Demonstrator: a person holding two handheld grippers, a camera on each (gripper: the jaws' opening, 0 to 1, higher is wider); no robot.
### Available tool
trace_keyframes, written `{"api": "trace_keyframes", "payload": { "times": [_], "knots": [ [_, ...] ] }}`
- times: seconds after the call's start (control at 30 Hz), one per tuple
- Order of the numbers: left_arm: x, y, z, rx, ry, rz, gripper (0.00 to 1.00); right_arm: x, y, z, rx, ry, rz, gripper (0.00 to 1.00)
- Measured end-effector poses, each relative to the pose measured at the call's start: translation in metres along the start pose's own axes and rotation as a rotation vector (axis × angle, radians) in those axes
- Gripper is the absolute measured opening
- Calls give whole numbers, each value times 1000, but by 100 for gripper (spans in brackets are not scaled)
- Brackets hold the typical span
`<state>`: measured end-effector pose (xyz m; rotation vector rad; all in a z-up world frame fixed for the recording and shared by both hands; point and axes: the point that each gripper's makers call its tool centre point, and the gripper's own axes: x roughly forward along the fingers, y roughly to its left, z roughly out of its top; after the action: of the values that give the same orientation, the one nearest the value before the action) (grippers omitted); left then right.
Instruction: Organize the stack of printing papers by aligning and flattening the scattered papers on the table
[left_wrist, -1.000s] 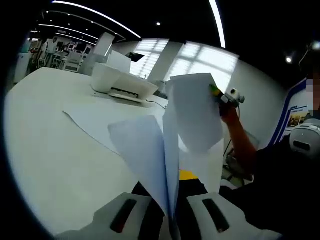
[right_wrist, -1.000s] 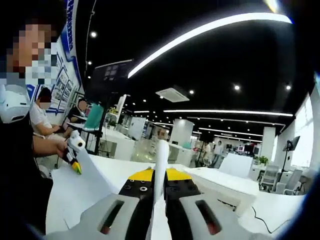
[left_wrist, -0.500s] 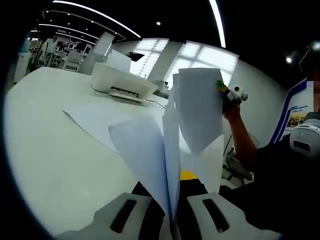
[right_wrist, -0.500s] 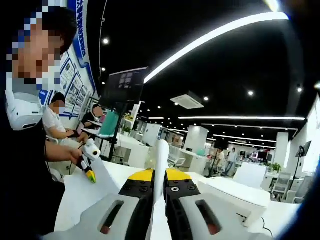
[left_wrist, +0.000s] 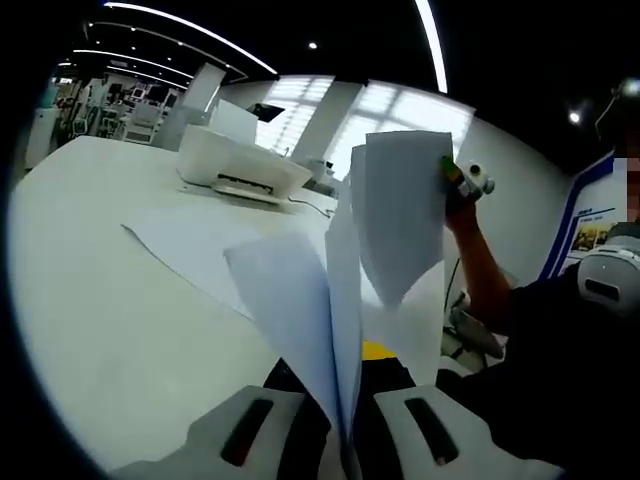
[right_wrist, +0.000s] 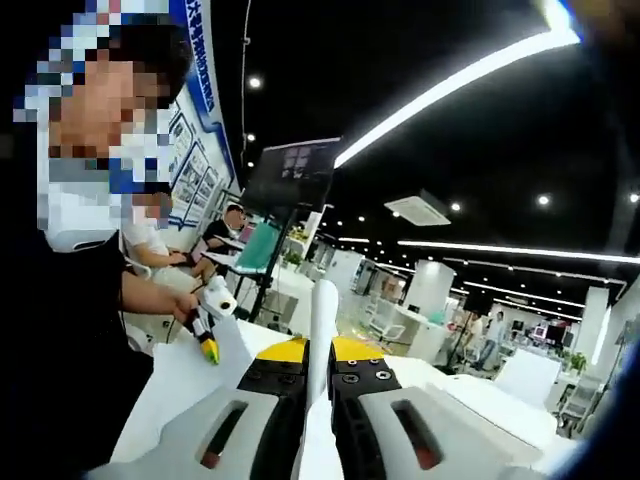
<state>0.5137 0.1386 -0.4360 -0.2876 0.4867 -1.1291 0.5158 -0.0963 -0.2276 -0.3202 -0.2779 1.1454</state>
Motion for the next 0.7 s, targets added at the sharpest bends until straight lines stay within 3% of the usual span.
{"api": "trace_keyframes", "payload": {
  "times": [0.3,0.7],
  "knots": [
    [0,-1,1,2,1,-4,7,14,11,11,-9,-9,142,4],
    [2,-7,-1,26,21,-33,7,39,38,-3,-17,62,280,4]
  ]
}}
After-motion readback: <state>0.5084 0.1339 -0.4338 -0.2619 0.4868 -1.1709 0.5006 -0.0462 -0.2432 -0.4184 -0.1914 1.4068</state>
